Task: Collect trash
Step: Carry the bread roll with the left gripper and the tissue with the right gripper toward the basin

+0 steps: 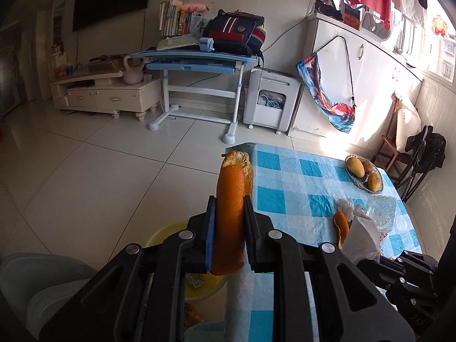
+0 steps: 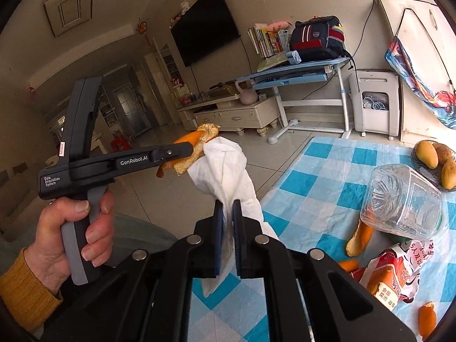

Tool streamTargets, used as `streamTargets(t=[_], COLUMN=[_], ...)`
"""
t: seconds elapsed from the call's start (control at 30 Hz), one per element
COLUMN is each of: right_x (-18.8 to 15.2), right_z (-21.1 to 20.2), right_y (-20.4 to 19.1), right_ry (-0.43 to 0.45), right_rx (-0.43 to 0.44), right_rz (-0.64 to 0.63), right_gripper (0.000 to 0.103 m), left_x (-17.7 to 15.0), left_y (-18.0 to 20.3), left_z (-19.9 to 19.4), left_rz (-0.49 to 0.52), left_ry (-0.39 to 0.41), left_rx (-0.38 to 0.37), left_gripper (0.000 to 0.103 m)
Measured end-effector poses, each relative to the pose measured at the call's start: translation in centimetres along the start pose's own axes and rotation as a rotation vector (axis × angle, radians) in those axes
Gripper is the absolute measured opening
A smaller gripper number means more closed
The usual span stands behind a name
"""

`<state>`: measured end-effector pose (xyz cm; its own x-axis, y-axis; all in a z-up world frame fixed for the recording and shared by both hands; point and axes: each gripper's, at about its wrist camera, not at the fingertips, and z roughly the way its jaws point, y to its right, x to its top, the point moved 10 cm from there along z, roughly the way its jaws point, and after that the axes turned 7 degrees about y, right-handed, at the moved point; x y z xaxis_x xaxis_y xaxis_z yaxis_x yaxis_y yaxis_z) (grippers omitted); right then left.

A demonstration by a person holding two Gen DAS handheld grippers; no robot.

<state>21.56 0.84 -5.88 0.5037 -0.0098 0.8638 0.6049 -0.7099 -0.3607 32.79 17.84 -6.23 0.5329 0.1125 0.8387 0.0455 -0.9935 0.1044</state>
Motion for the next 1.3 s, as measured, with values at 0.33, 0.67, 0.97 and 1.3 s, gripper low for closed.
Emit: streamTargets(t=[0.33, 0.67, 0.97, 1.3], right_x=[0.4, -0.6, -1.8, -3.2], right_z=[7.4, 13.0, 16.0, 18.2], right_y=[-1.9, -1.1, -1.9, -1.2], right_ry=[-0.068, -0.157, -0.240, -0.296], right_rx=[0.078, 0.094, 0.089, 0.063], right_rz=[-0.013, 0.014, 0.017, 0.052], right_gripper=[0.008, 0.008, 0.008, 0.020], left_x=[-0.2, -1.5, -1.7, -2.0], left_y=[-5.2, -10.5, -12.2, -12.9], left_z=[5.2, 9.0, 10.3, 10.3], left_rz=[-0.079, -0.219, -0.253, -0.276], left_ry=[-0.084, -0.161, -0.166, -0.168], left_rx=[0.056, 0.117, 0.153, 0.171], left_gripper=[0.018, 0.018, 0.018, 0.018])
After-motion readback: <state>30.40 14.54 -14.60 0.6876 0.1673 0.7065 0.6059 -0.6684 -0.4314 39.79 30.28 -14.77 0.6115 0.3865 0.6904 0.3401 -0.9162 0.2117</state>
